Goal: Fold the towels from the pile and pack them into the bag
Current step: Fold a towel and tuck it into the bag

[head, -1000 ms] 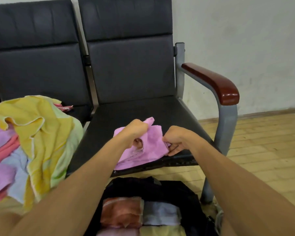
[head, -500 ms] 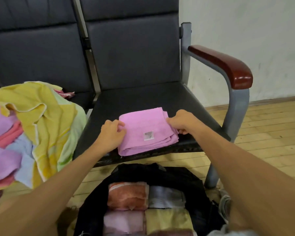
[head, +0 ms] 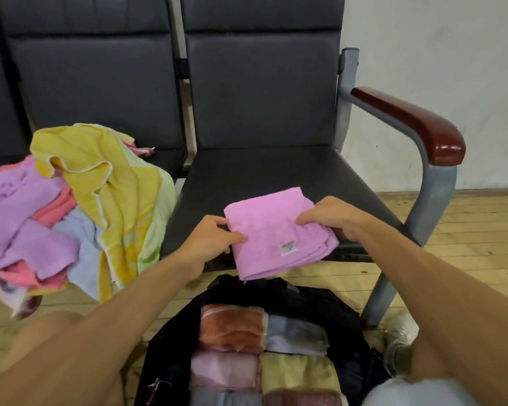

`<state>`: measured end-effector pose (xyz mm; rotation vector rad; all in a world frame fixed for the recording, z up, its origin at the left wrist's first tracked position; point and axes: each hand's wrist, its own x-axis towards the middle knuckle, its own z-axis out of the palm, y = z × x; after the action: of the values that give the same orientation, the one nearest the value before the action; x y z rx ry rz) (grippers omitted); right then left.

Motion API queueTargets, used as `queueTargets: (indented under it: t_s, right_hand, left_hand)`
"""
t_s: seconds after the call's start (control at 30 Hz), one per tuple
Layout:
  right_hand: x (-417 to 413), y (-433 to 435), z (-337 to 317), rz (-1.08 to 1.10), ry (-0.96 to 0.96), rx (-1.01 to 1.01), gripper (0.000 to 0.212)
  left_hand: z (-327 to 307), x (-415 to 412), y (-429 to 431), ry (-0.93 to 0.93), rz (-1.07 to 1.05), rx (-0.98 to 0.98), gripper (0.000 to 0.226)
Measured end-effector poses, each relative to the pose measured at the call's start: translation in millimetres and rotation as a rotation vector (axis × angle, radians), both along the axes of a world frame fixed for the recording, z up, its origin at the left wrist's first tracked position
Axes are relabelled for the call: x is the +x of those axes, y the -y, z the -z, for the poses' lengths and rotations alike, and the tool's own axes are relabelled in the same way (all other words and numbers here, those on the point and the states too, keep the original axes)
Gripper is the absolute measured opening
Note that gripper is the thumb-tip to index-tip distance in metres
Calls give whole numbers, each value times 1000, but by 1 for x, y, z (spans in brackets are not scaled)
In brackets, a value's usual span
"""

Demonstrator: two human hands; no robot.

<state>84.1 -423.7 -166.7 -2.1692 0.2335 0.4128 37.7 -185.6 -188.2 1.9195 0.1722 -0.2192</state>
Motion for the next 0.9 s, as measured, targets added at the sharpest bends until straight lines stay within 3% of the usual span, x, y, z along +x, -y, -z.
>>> queueTargets:
  t_s: [0.1,0.17,0.3,0.5,0.57,0.77,0.9]
  right_hand:
    - [-10,2,-5,55,-113,209,42]
    - [-16,3,-4,88,-155,291,43]
    - [-20,2,-1,105,-163,303,46]
    - [-22,-4,1,58,-98,353,40]
    - [-23,-5,1,56,-90,370,37]
    - [-31,-1,-11,85,-122,566,30]
    - [-36,7,-15,30,-113,687,28]
  left_hand:
    - [-6,-6,-7,-233,-62,-380,25]
    - [-7,-9,-9,-306,-65,-492,14]
    - [2,-16,2,-210,-25,-319,10]
    - [3,-25,17,212,-14,62,16]
    - [3,-24,16,251,-35,43,18]
    - [1,-20,6,-192,-200,-534,28]
    - [-6,-22,-8,-316,-43,-623,37]
